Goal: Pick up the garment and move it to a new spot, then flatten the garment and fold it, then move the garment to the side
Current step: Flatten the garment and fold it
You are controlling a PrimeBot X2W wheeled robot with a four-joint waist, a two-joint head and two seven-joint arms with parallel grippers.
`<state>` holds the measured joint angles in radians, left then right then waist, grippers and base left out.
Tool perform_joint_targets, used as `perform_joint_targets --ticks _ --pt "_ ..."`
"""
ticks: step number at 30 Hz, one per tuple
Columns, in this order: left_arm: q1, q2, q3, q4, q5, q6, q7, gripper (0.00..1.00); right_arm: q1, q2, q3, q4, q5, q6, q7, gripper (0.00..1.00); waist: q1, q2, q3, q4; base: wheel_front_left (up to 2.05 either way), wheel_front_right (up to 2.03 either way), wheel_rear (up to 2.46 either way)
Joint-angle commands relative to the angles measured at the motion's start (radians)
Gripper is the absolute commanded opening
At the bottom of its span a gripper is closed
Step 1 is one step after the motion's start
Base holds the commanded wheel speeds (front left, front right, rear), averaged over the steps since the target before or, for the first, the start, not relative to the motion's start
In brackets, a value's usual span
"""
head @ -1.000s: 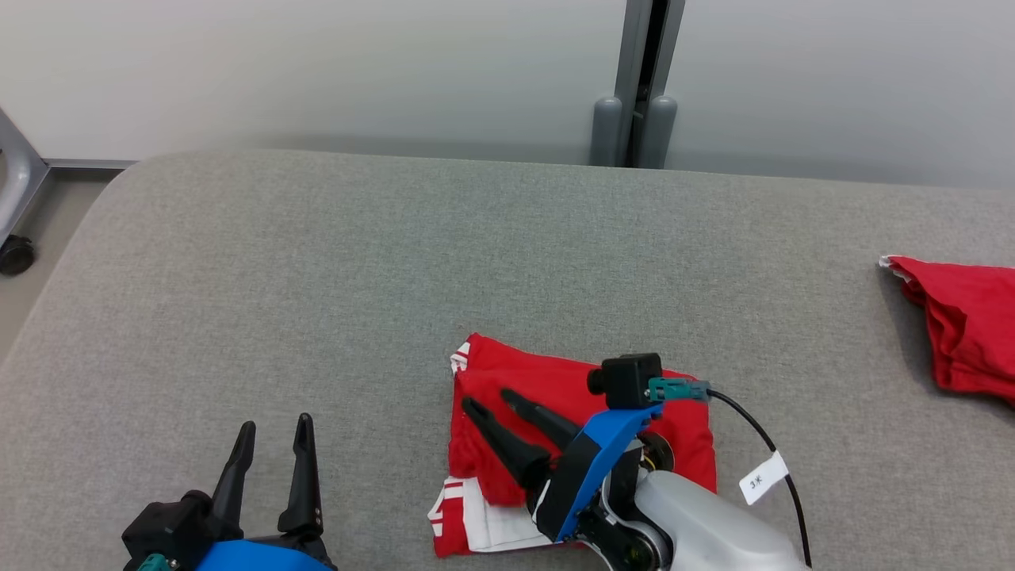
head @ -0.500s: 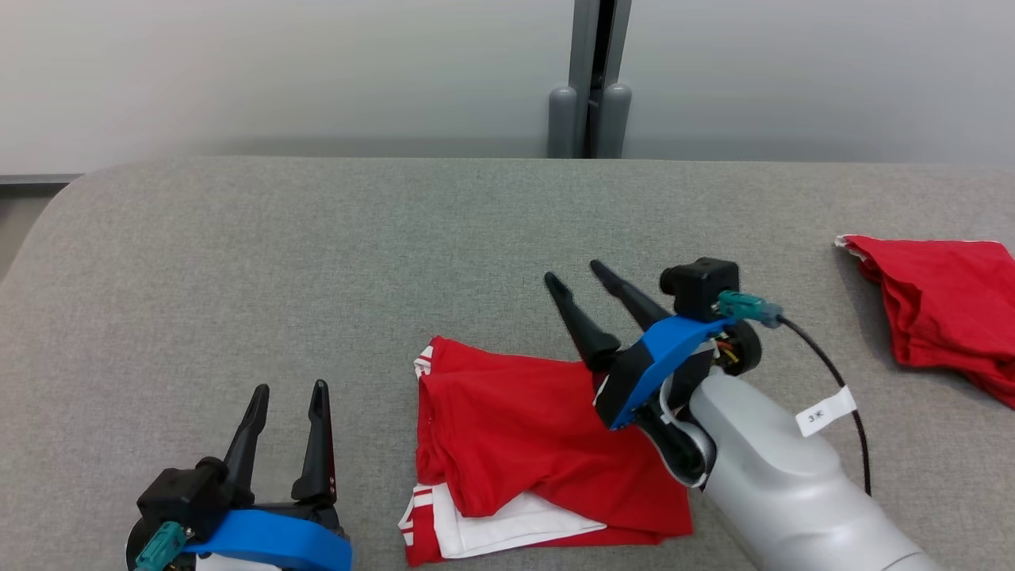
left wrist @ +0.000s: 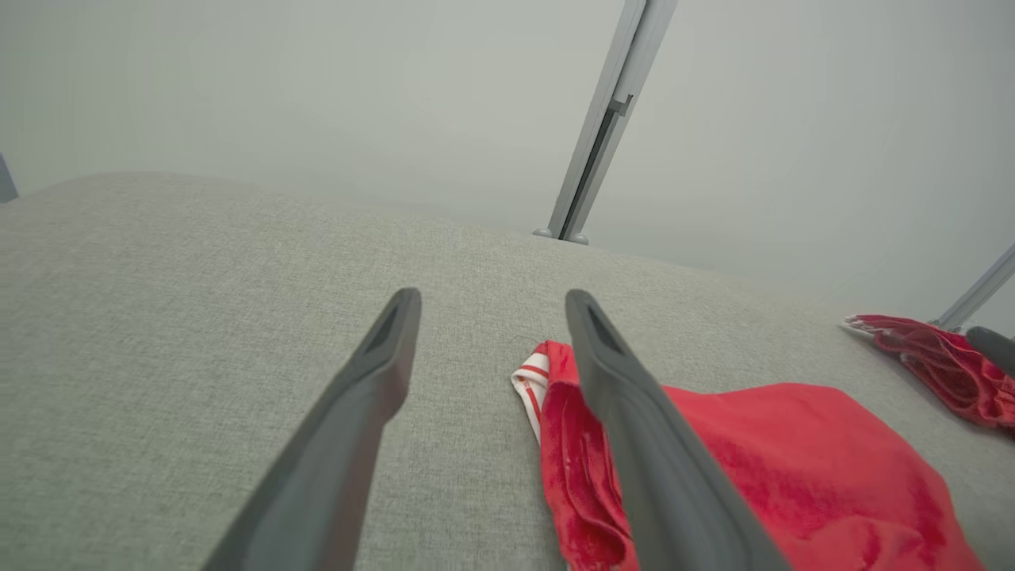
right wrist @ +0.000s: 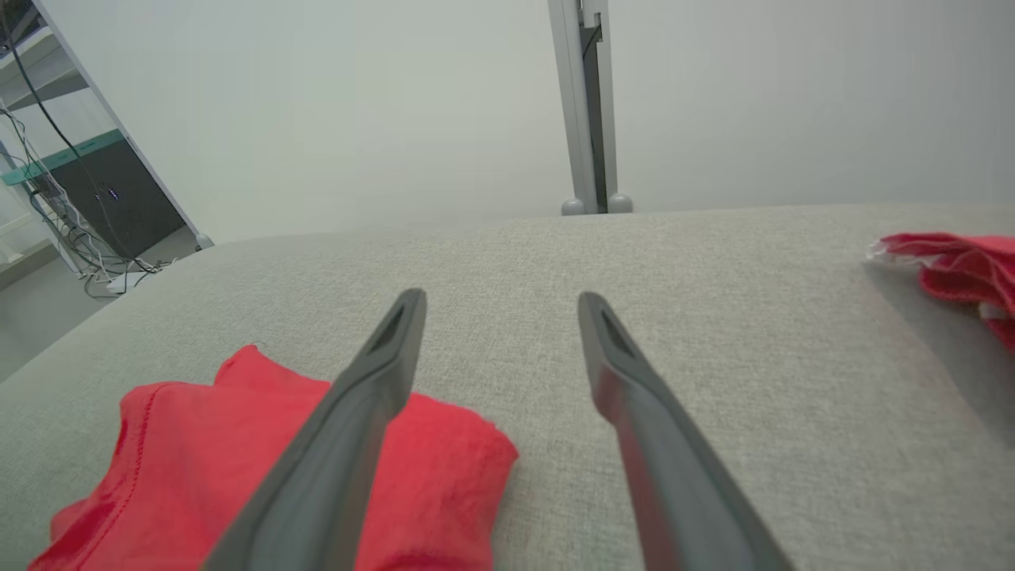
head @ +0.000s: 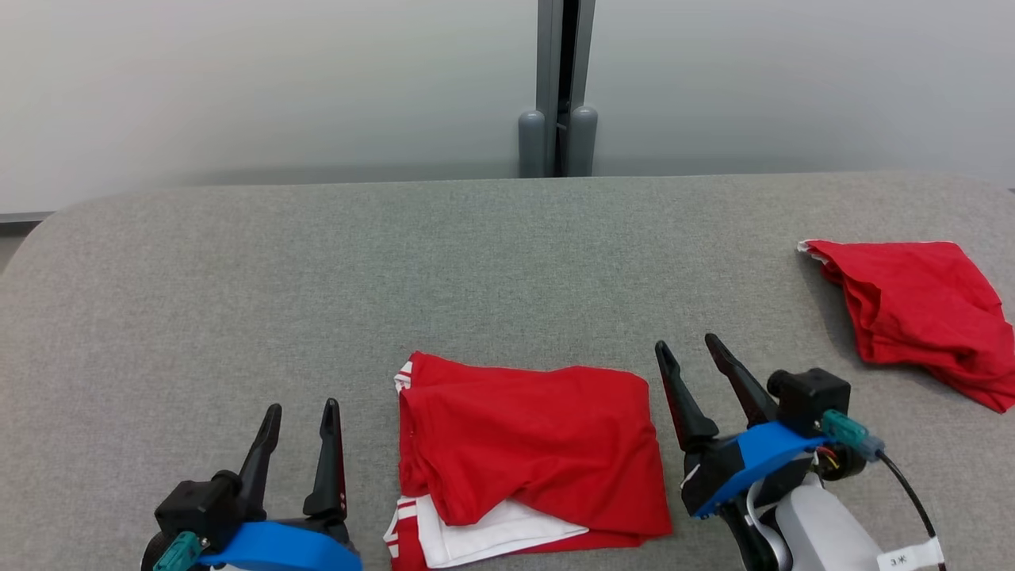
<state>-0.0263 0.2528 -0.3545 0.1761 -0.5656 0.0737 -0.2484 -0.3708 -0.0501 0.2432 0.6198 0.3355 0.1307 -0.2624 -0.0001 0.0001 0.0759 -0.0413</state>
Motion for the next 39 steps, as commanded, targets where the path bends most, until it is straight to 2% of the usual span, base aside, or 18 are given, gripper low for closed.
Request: perform_joint_targets --ticks 1,5,8,9,10,12,17,23,27,39 --pt "0.006 0.001 0.005 0.004 -0.004 -0.001 -0.004 1.00 0.037 -0.001 -0.011 -0.030 -0.017 0.000 -0.003 1.00 0.0001 -0.0001 -0.002 0.003 0.00 0.00 0.00" --pt "0.020 -0.001 0.009 0.012 -0.011 -0.001 -0.008 1.00 0.099 -0.001 -0.015 -0.098 -0.023 0.000 0.006 1.00 0.0001 -0.0001 -0.006 0.010 0.00 0.00 0.00" --pt "0.024 -0.001 0.014 0.013 -0.012 -0.001 -0.009 1.00 0.127 -0.001 0.022 -0.144 -0.028 0.000 0.023 1.00 0.0001 -0.0001 -0.008 0.017 0.00 0.00 0.00" --pt "0.025 -0.001 0.014 0.013 -0.012 -0.001 -0.009 1.00 0.135 -0.001 0.040 -0.154 -0.028 0.000 0.033 0.93 0.0001 -0.0001 -0.009 0.020 0.00 0.00 0.00" --pt "0.026 0.000 0.015 0.013 -0.012 -0.001 -0.010 1.00 0.142 -0.001 0.068 -0.162 -0.031 0.000 0.045 0.40 0.0001 -0.0001 -0.009 0.024 0.00 0.00 0.00" --pt "0.026 0.001 0.017 0.011 -0.012 0.000 -0.010 1.00 0.147 -0.001 0.129 -0.170 -0.028 0.000 0.073 0.00 0.0001 -0.0001 -0.008 0.031 0.00 0.00 0.00" --pt "0.019 0.002 0.015 0.009 -0.011 0.001 -0.009 1.00 0.117 -0.002 0.255 -0.110 -0.042 0.000 0.125 0.00 0.0001 -0.0001 -0.005 0.058 0.00 0.00 0.00" --pt "0.021 0.003 0.013 0.012 -0.013 0.003 -0.009 1.00 0.063 -0.002 0.297 0.009 -0.034 0.000 0.116 0.00 0.0001 -0.0001 -0.004 0.093 0.00 0.00 0.00" --pt "0.029 0.002 0.008 0.014 -0.012 0.004 -0.010 1.00 0.041 -0.001 0.370 0.062 0.002 0.000 0.127 0.00 0.0001 -0.0001 -0.005 0.107 0.00 0.00 0.00" --pt "0.029 0.003 0.006 0.012 -0.021 0.008 -0.011 1.00 0.017 -0.002 0.586 0.067 0.107 0.000 0.124 0.00 0.0001 -0.0001 0.000 0.102 0.00 0.00 0.00"
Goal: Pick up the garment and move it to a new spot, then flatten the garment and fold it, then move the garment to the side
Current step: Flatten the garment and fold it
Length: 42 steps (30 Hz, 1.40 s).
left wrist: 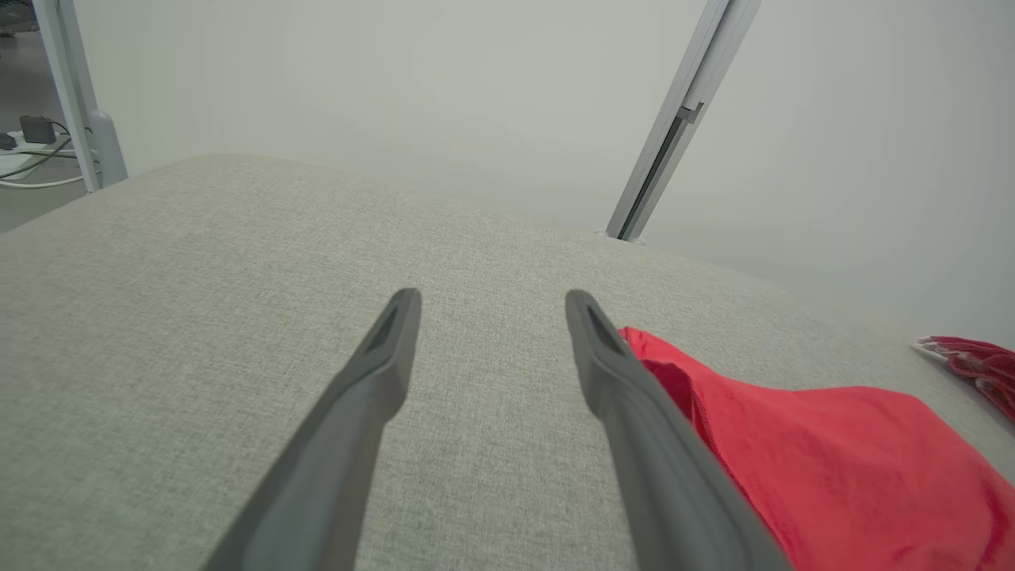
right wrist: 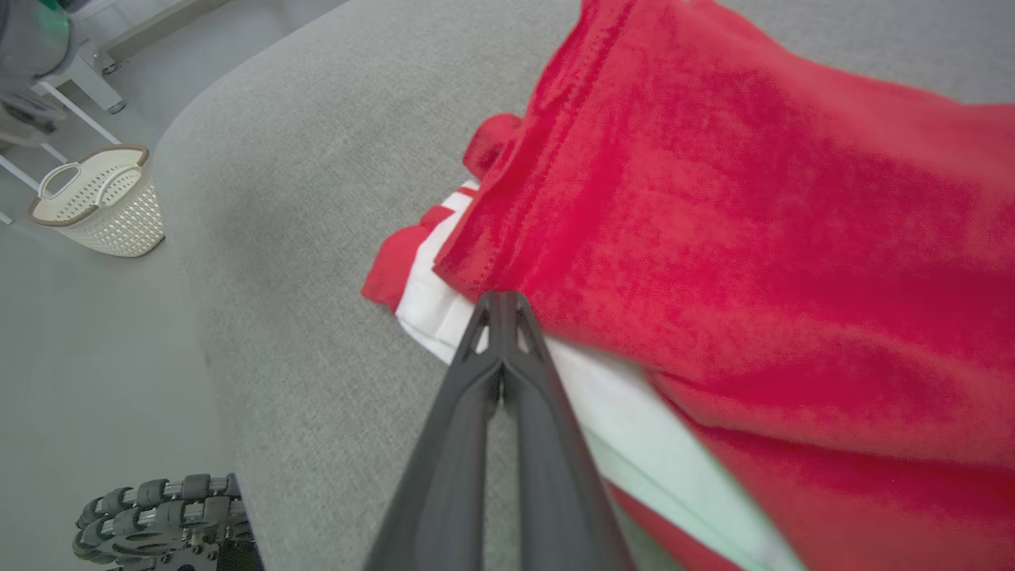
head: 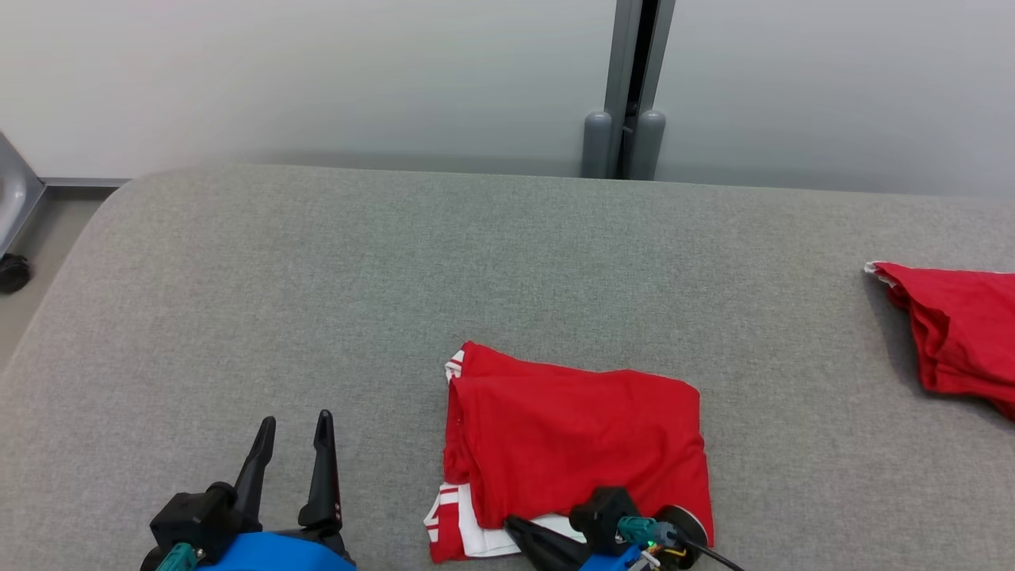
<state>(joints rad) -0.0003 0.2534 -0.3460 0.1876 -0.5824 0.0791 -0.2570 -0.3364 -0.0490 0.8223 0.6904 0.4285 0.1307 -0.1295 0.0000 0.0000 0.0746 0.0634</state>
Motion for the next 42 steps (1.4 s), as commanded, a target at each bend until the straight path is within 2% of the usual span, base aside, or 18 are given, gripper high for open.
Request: perform_joint_targets --ticks 1,6,9,11,12,13,15,16,19,28,33,42 --pt "0.001 0.003 -0.003 0.002 -0.004 0.003 -0.002 1.00 -0.024 -0.003 0.013 -0.008 0.017 0.000 -0.021 0.00 0.0000 0.0000 0.002 -0.006 0.00 0.00 0.00" --pt "0.000 0.004 0.002 0.001 -0.005 0.007 -0.003 1.00 -0.058 -0.003 -0.006 -0.031 0.003 0.000 -0.084 0.00 0.0000 0.0000 -0.002 -0.026 0.00 0.00 0.00" --pt "0.002 0.006 0.003 -0.001 -0.004 0.008 -0.004 1.00 -0.062 -0.003 -0.056 -0.060 -0.008 0.000 -0.110 0.22 0.0000 0.0000 -0.010 -0.039 0.00 0.00 0.00" --pt "0.007 0.004 0.005 -0.002 -0.002 0.008 -0.005 1.00 -0.049 -0.003 -0.111 -0.082 -0.025 0.000 -0.122 0.40 0.0000 0.0000 -0.018 -0.050 0.00 0.00 0.00" --pt "0.010 0.003 0.006 -0.002 -0.001 0.008 -0.005 1.00 -0.036 -0.003 -0.143 -0.091 -0.035 0.000 -0.126 0.65 0.0000 0.0000 -0.023 -0.055 0.00 0.00 0.00" --pt "0.014 0.001 0.007 -0.001 0.001 0.010 -0.006 1.00 -0.022 -0.003 -0.181 -0.100 -0.046 0.000 -0.130 1.00 0.0000 0.0000 -0.028 -0.060 0.00 0.00 0.00" --pt "0.020 -0.007 0.009 0.001 0.002 0.010 -0.007 1.00 0.009 -0.003 -0.254 -0.122 -0.069 0.000 -0.132 1.00 0.0000 0.0000 -0.039 -0.068 0.00 0.00 0.00" --pt "0.020 -0.007 0.009 0.001 0.002 0.010 -0.007 1.00 0.009 -0.003 -0.254 -0.122 -0.069 0.000 -0.132 1.00 0.0000 0.0000 -0.039 -0.068 0.00 0.00 0.00" --pt "0.034 -0.016 0.019 0.008 0.002 0.007 -0.008 1.00 0.063 -0.003 -0.372 -0.164 -0.107 0.000 -0.135 1.00 0.0000 0.0000 -0.052 -0.082 0.00 0.00 0.00" --pt "0.075 -0.039 0.078 0.025 0.041 -0.018 -0.009 1.00 0.227 -0.003 -0.648 -0.320 -0.198 0.000 -0.136 1.00 0.0000 0.0000 -0.066 -0.111 0.00 0.00 0.00" --pt "0.094 -0.063 0.109 0.030 0.066 -0.034 -0.009 1.00 0.277 -0.002 -0.715 -0.359 -0.216 0.000 -0.136 1.00 0.0000 0.0000 -0.069 -0.121 0.00 0.00 0.00" --pt "0.108 -0.091 0.149 0.037 0.101 -0.061 -0.009 1.00 0.291 -0.002 -0.732 -0.379 -0.214 0.000 -0.123 1.00 0.0000 0.0000 -0.070 -0.122 0.00 0.00 0.00"
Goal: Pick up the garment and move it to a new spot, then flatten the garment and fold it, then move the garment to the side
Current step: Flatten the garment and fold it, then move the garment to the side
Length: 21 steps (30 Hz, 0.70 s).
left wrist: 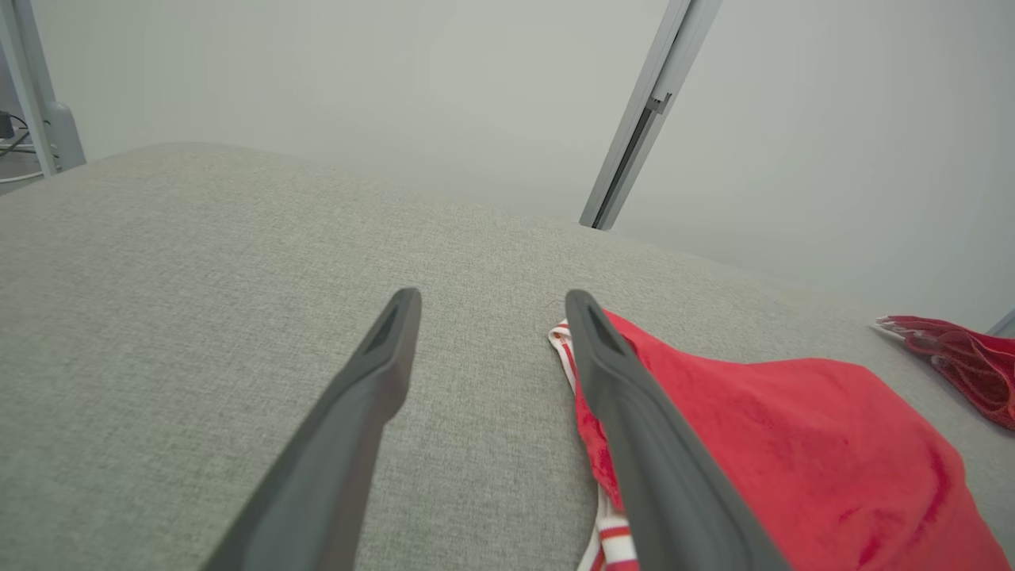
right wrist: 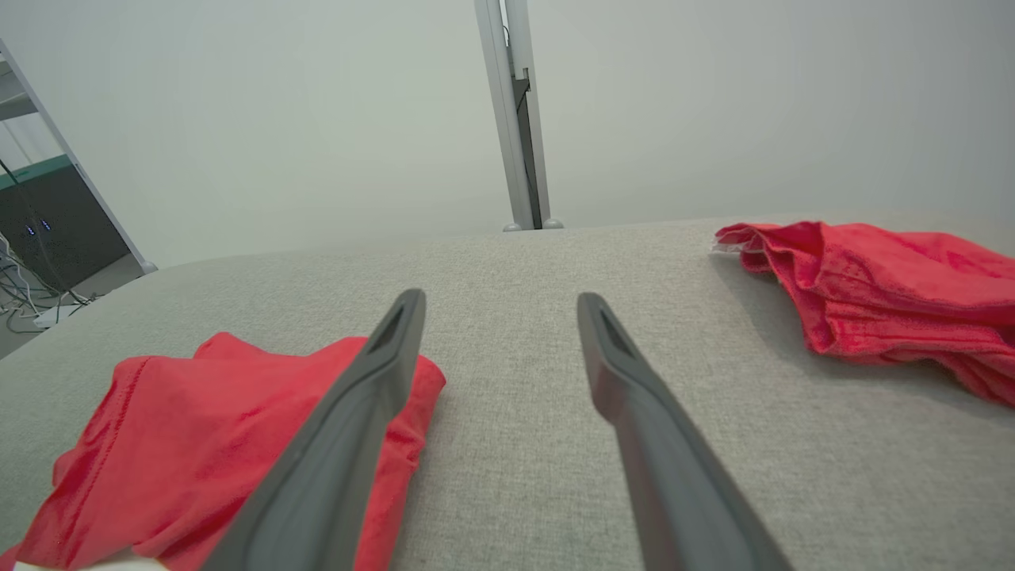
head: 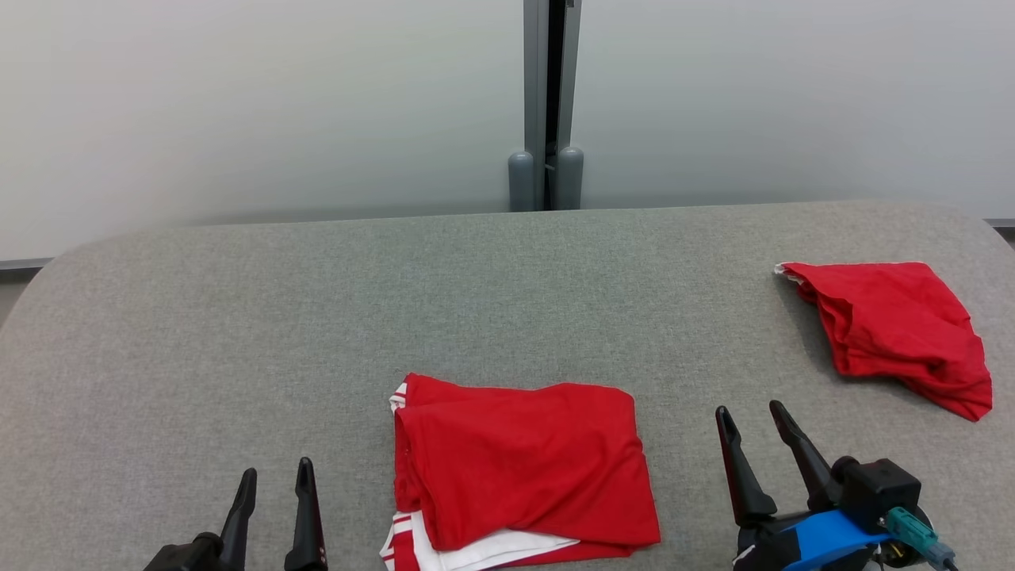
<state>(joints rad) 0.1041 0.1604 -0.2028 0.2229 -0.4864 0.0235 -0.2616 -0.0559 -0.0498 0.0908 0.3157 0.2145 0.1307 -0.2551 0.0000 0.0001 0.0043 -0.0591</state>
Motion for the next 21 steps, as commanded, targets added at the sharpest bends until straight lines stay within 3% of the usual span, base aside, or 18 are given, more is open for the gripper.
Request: perform_joint_targets --ticks 1,13,21 --pt "0.003 0.000 0.009 0.003 0.008 -0.006 -0.004 1.00 0.011 -0.002 -0.001 -0.005 0.001 0.000 0.003 1.00 0.0000 -0.0001 0.000 0.002 0.00 0.00 0.00" --pt "-0.013 -0.019 0.028 0.016 0.040 -0.033 -0.004 1.00 -0.020 -0.002 0.014 0.005 -0.032 0.000 0.040 1.00 0.0000 -0.0001 0.003 0.010 0.00 0.00 0.00" --pt "-0.039 -0.020 0.036 0.015 0.058 -0.039 -0.005 1.00 -0.114 -0.002 0.053 0.014 -0.080 0.000 0.335 1.00 0.0000 -0.0001 0.027 0.032 0.00 0.00 0.00"
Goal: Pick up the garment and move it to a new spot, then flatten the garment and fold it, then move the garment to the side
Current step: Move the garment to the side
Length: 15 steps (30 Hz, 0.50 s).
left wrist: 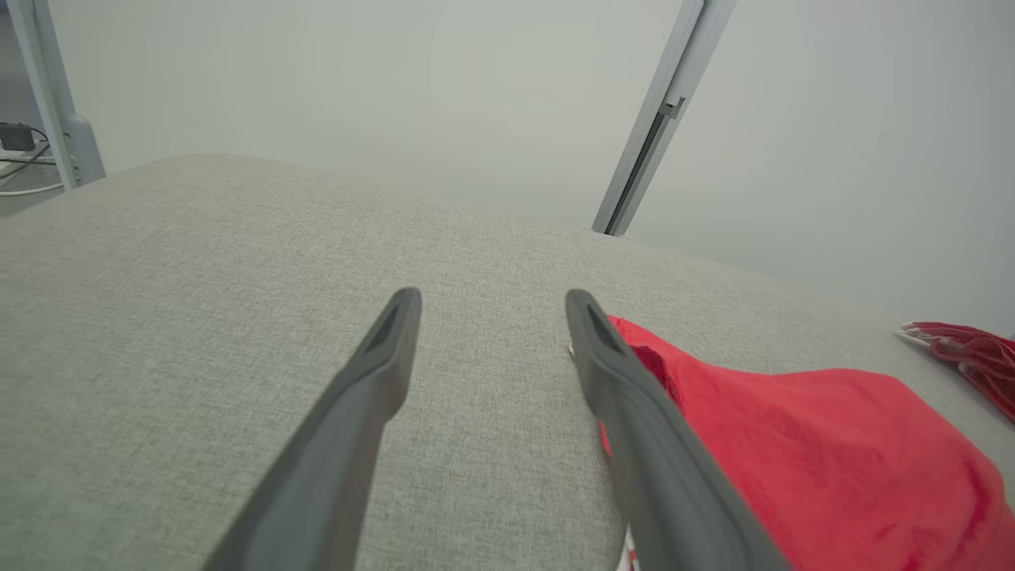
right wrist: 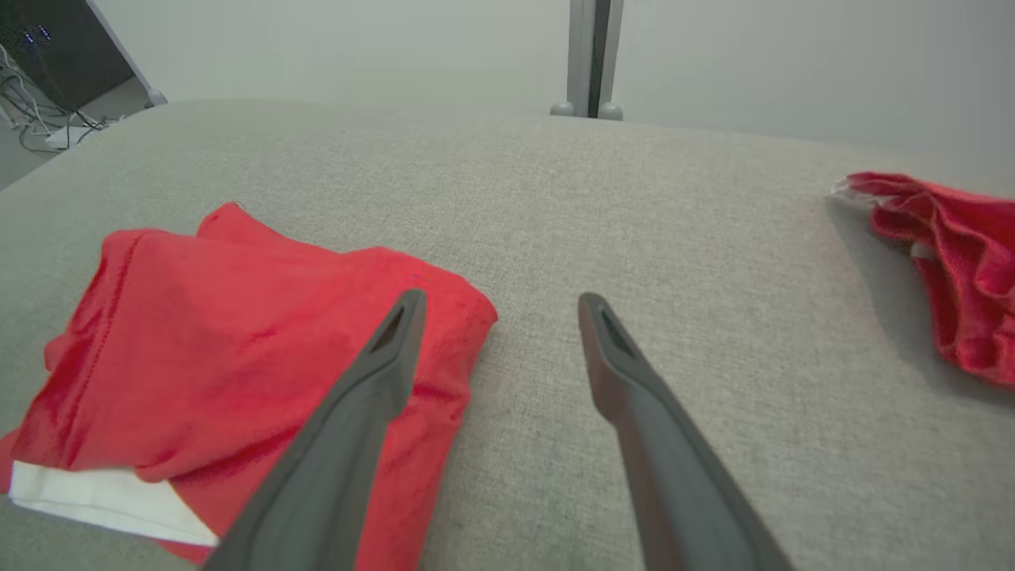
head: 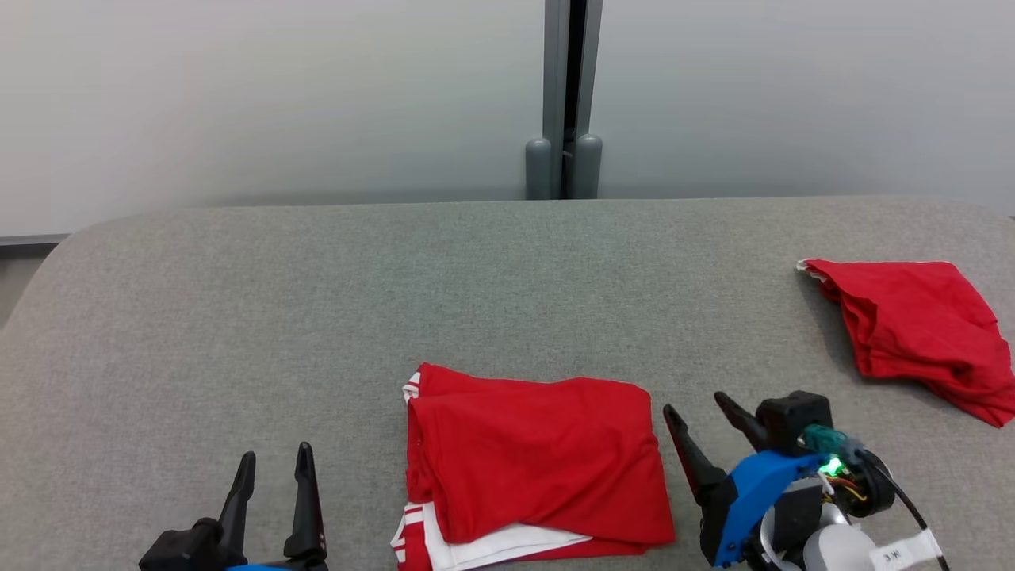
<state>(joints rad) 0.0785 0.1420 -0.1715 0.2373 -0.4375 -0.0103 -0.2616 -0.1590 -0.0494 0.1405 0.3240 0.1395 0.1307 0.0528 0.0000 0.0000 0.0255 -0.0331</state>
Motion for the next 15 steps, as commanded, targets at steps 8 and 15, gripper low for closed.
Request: perform_joint_targets --ticks 8,15 --pt "-0.033 -0.008 0.003 0.019 0.021 -0.015 -0.005 1.00 -0.067 -0.002 0.016 0.084 0.051 0.000 0.255 1.00 0.0000 0.0000 0.037 0.050 0.00 0.00 0.00" --pt "-0.050 -0.013 0.008 0.023 0.032 -0.024 -0.005 1.00 -0.119 -0.002 0.028 0.200 0.131 0.000 0.304 1.00 0.0000 0.0000 0.067 0.084 0.00 0.00 0.00"
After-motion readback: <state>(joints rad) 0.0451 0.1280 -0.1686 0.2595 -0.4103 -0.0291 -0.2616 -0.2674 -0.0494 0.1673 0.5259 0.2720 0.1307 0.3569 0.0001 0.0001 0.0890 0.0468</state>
